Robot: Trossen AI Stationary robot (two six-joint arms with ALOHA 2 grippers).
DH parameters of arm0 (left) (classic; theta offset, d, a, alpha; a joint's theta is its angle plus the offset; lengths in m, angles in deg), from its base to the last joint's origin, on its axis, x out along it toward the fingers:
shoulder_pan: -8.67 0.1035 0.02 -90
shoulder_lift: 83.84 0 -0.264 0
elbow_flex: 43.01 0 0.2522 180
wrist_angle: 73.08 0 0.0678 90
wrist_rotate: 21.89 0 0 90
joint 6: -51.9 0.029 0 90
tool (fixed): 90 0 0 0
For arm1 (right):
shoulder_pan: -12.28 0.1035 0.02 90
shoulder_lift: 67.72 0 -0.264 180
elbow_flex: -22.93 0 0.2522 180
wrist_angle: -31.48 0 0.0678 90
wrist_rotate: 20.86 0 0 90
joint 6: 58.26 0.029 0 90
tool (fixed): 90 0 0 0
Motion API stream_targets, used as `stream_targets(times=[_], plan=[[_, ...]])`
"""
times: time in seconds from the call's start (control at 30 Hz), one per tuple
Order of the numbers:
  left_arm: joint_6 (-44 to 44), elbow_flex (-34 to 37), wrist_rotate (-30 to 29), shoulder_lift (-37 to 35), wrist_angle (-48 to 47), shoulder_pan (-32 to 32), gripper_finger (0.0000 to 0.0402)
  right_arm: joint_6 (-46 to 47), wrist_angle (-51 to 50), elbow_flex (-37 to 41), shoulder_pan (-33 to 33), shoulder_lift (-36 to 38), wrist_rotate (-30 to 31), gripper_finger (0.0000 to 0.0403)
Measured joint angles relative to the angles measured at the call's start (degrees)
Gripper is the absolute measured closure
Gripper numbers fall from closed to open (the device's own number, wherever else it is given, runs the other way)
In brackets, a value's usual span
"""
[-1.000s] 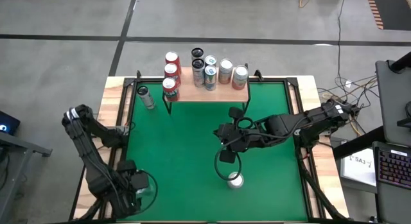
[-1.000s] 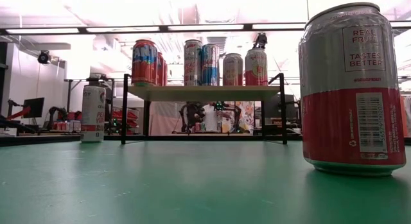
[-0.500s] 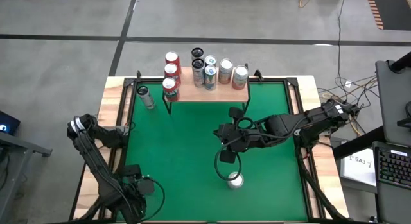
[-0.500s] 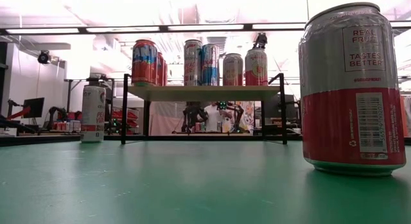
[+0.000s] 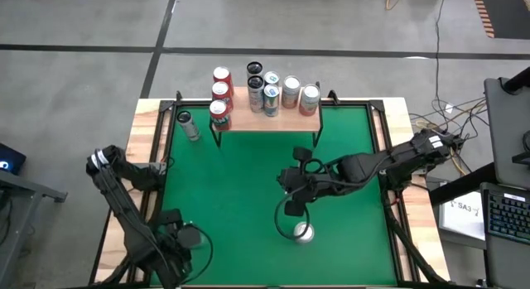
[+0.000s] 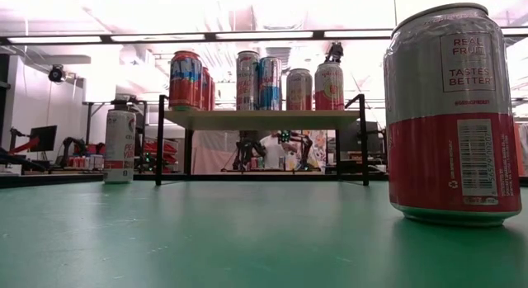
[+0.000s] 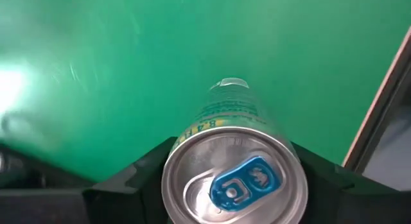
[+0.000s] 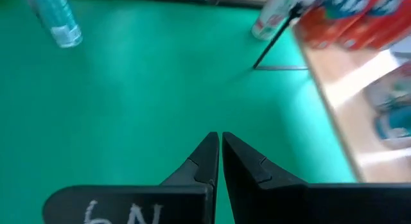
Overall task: Place canned beverage on shelf
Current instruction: Put the blue soda can on the shelf aligned with other blue soda cans
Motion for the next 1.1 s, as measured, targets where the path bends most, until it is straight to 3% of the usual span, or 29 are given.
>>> stream_targets(times=[0.17,0.4,0.63,0.77,0.97,1.1], plan=[[2.8,-5.1,-5.9,-1.7,0.0,4.6,0.0183,-2.5,9.5,7.4,0.0,0.0,-1.7,0.039],[17.8,-9.3,-11.8,-3.3,0.5,15.7,0.0183,-9.9,35.6,16.9,0.0,0.0,-14.0,0.039],[29.6,-9.2,-11.6,-3.4,2.5,22.6,0.0183,-10.3,41.6,19.8,-0.3,0.0,-13.8,0.0381],[34.2,-9.2,-11.7,-3.5,3.4,25.3,0.0183,-10.1,42.3,19.8,-0.5,0.0,-12.9,0.033],[35.9,-9.2,-11.6,-3.6,5.9,27.1,0.0183,-11.3,45.1,18.9,-0.6,-2.8,-4.5,0.0216],[35.7,-9.1,-12.0,-3.8,7.0,27.5,0.0183,-11.8,45.2,16.3,-1.1,-6.0,-4.8,0.0148]])
